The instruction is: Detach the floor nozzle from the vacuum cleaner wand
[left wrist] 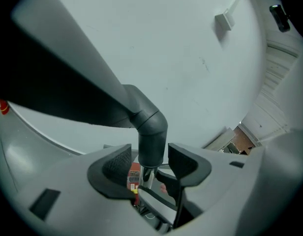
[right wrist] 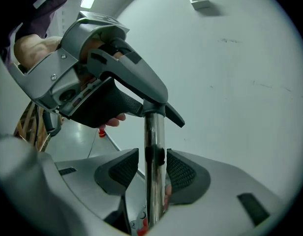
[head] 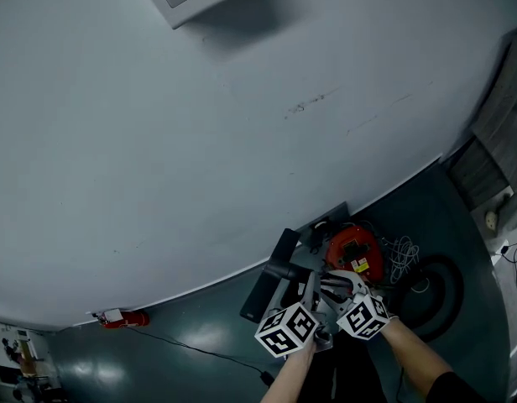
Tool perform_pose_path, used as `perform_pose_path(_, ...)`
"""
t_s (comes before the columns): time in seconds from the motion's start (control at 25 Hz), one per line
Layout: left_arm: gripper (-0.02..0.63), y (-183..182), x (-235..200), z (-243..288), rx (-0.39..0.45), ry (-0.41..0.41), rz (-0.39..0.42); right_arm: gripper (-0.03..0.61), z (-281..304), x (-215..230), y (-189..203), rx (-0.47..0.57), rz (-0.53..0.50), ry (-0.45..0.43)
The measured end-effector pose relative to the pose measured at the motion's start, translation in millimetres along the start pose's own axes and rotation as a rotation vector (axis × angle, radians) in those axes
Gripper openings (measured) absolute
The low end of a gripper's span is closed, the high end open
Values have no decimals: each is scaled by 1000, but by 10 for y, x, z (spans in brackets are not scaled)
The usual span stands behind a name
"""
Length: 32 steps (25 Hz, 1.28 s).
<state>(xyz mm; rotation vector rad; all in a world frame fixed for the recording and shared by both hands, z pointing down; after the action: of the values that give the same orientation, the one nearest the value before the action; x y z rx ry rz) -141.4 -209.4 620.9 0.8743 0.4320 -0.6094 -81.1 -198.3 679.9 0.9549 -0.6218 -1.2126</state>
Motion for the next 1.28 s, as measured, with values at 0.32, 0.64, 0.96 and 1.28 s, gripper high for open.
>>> perform_pose_path(0.32,221,-111,-14,106,10,17,-34,166,160,39,-148,37,-34,-10)
perform_pose_path(0.64,181,-136,-1,112,12,12,9,161,191,55,-184,40,-31,-19)
perform_pose_path(0.96,179,-111,75,58,40,0,187,160,163,54,-182,23,-11,-35)
perform_pose_path(1.28,179,-107,-3,44,-17,101,-8,160,146,10,-187,29,-7,-43)
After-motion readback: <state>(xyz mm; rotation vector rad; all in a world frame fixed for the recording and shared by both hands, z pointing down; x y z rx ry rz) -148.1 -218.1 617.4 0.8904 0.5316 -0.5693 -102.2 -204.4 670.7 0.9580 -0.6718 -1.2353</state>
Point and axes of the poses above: the fingertips, and each gripper's own axes: z forward along the fingers, x to its right, y out of its underside, the point moved 2 cm from there along -z, backward along the fingers, and after that the axes turned 2 degrees about -z, right-handed, at the moved point
